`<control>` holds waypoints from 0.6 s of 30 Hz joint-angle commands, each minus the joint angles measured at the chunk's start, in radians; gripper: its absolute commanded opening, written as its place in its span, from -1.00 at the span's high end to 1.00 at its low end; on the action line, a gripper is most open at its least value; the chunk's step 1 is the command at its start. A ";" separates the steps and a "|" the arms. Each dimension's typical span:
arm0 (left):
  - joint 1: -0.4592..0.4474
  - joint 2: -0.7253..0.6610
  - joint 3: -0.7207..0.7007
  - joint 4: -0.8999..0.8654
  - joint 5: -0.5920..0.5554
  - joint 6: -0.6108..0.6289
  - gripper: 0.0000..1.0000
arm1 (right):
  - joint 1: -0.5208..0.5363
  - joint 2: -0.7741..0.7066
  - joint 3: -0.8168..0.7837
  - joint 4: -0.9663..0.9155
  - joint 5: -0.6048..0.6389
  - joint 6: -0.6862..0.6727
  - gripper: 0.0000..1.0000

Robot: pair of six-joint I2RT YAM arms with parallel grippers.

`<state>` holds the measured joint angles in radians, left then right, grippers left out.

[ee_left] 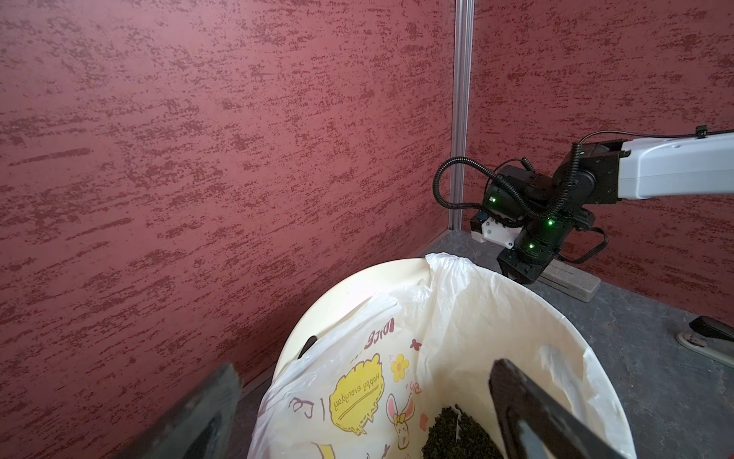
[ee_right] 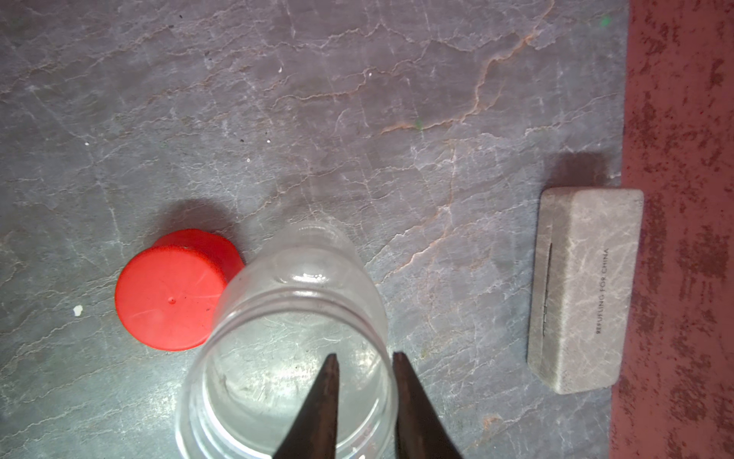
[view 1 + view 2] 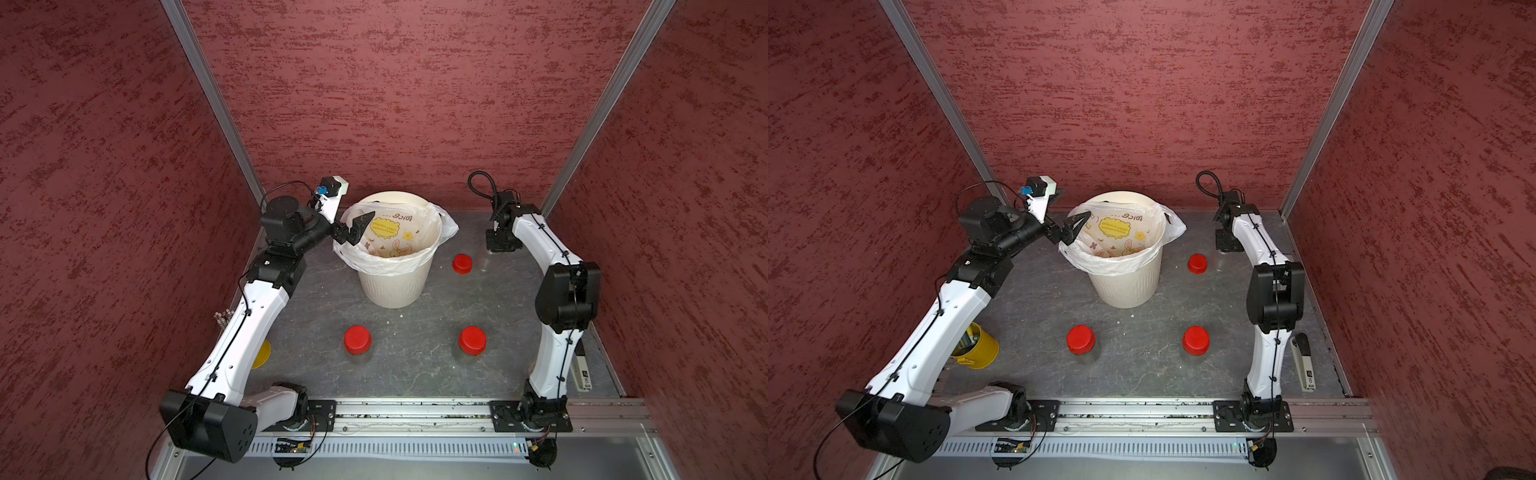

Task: Empty moldy tea leaves from jars
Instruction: Place the jar at the center of the board.

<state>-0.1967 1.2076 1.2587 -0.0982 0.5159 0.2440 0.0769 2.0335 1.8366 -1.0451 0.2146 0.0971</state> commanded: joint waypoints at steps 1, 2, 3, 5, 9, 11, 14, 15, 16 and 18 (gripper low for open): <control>-0.003 -0.020 0.017 -0.012 0.008 0.017 -1.00 | 0.005 -0.002 0.034 -0.011 -0.010 0.006 0.36; -0.003 -0.020 0.017 -0.014 0.009 0.018 -1.00 | 0.005 -0.004 0.039 -0.012 -0.015 0.006 0.33; -0.003 -0.020 0.015 -0.013 0.008 0.018 -1.00 | 0.006 -0.005 0.044 -0.012 -0.017 0.006 0.29; -0.003 -0.019 0.014 -0.013 0.006 0.019 -0.99 | 0.006 -0.009 0.054 -0.016 -0.025 0.006 0.17; -0.003 -0.020 0.011 -0.010 0.006 0.021 -1.00 | 0.005 -0.020 0.063 -0.012 -0.033 0.008 -0.05; -0.004 -0.021 0.009 -0.006 0.006 0.022 -0.99 | 0.006 -0.031 0.064 -0.006 -0.039 0.008 -0.17; -0.004 -0.021 0.008 -0.005 0.006 0.021 -0.99 | 0.006 -0.061 0.064 0.012 -0.053 0.013 -0.32; -0.004 -0.021 0.008 -0.003 0.006 0.020 -1.00 | 0.006 -0.077 0.062 0.021 -0.069 0.013 -0.37; -0.004 -0.022 0.006 0.000 0.006 0.019 -0.99 | 0.006 -0.097 0.060 0.032 -0.089 0.018 -0.44; -0.004 -0.023 0.000 0.015 0.002 0.012 -0.99 | 0.005 -0.142 0.051 0.052 -0.135 0.019 -0.54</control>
<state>-0.1974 1.2060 1.2583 -0.0975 0.5156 0.2520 0.0769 1.9976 1.8725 -1.0363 0.1471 0.1032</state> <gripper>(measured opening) 0.993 0.760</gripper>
